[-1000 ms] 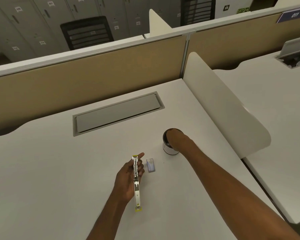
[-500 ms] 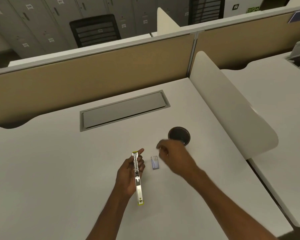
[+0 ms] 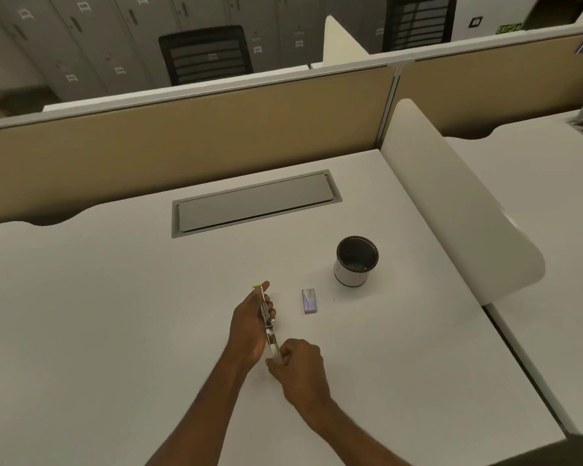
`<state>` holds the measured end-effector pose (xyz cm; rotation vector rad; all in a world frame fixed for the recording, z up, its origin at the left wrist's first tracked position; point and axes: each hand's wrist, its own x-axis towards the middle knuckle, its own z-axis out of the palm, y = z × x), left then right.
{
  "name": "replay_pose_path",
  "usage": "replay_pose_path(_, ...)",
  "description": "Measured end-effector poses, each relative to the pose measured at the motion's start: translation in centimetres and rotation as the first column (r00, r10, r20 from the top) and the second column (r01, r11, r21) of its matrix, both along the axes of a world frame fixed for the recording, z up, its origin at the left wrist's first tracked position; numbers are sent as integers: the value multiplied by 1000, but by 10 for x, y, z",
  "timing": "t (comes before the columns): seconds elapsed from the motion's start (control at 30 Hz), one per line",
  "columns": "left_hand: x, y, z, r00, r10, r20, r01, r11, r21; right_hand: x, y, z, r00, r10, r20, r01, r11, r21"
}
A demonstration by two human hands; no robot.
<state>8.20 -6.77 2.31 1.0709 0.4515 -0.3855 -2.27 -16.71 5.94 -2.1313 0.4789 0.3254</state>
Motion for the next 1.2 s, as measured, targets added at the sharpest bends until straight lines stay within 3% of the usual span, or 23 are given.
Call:
replay_pose_path(0.13, 5, 11, -4, 987, -126, 99, 67, 887, 457, -6, 7, -8, 998, 56, 4, -54, 981, -186)
replay_pose_path(0.3, 9, 16, -10, 969, -197, 147, 33, 696, 717, -12, 12, -19, 998, 63, 0, -61, 970, -234)
replay_pose_path(0.53, 12, 15, -20, 967, -214, 139, 32, 643, 766, -21, 11, -36, 994, 102, 31, -90, 962, -259)
replay_pose_path(0.7, 18, 16, -21, 977, -178, 115, 23, 628, 778, 2, -17, -34, 963, 38, 265, 53, 943, -328)
replay_pose_path(0.87, 18, 13, -15, 981, -160, 107, 14, 611, 791, 51, -57, -26, 961, -24, 274, 87, 971, -221)
replay_pose_path(1.0, 19, 13, -16, 979, -151, 137, -15, 616, 787, 73, -70, -35, 968, 127, 215, -62, 956, -287)
replay_pose_path(1.2, 19, 9, -6, 955, -153, 255, -117, 594, 796, 79, -73, -42, 941, 155, 302, -29, 922, -385)
